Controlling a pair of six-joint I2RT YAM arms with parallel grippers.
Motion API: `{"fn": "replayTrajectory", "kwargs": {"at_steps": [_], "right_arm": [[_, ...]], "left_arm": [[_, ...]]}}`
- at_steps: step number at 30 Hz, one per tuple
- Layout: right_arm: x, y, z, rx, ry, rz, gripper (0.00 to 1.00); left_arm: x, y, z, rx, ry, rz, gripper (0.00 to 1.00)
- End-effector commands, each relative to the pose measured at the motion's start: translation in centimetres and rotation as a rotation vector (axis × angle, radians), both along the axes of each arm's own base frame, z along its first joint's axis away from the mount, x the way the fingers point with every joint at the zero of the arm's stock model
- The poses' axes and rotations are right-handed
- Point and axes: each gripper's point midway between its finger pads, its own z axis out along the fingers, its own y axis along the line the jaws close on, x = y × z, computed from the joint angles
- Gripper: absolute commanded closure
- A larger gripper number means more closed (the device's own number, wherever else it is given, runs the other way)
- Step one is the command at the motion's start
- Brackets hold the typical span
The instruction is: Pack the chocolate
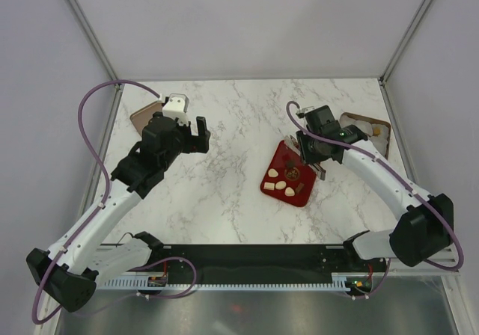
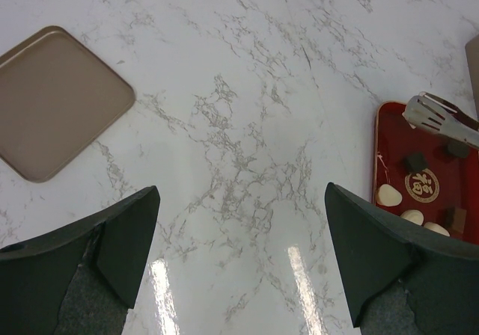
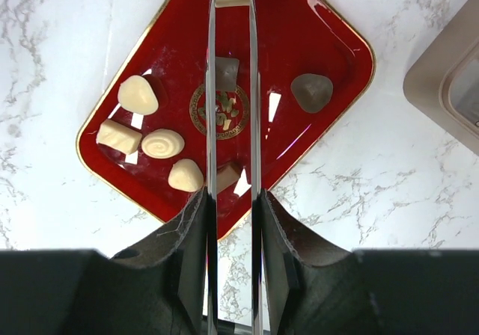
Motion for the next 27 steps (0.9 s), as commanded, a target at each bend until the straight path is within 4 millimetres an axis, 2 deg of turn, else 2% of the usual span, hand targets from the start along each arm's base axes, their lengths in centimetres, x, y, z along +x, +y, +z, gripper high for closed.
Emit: {"fn": "replayTrajectory", "kwargs": {"at_steps": [1,6,12,15,19,22,24,27], "right_arm": [[0.8,0.5,3.8,0.053,-0.079,-0.012,0.66],[1.4,-0.2,5.9,0.036,-0.127,-0.044,0.67],[3.1,-2.7,7.6,0.005,-0.161,-0.145,0.68],[4.2,-5.3,8.6,0.0,-0.182,-0.228,0.69],[5.3,-11.4,9.0,-0.06,-0.199,-0.419,0.69],[5.5,-14.8,8.8,-0.116,-0.2,-0.531,0.69],[5.8,-16.8,8.4,-0.141,-0.194,-0.603,0.68],[6.3,-18.3,7.3,-0.139,-0.174,-0.655,0.69]], "left_arm": [[0.5,0.4,1.6,-0.011,-0.045,0.022,0.0],[0.5,0.3,1.5,-0.011,-0.041,0.017,0.0],[0.5,0.4,1.5,-0.008,-0.041,0.023,0.0],[0.4,0.3,1.7,-0.015,-0.045,0.016,0.0],[0.3,0.2,1.9,-0.022,-0.048,0.01,0.0],[0.3,0.2,1.8,-0.024,-0.047,0.007,0.0],[0.3,0.0,1.8,-0.025,-0.043,-0.001,0.0],[0.2,0.0,2.0,-0.029,-0.048,-0.004,0.0]]}}
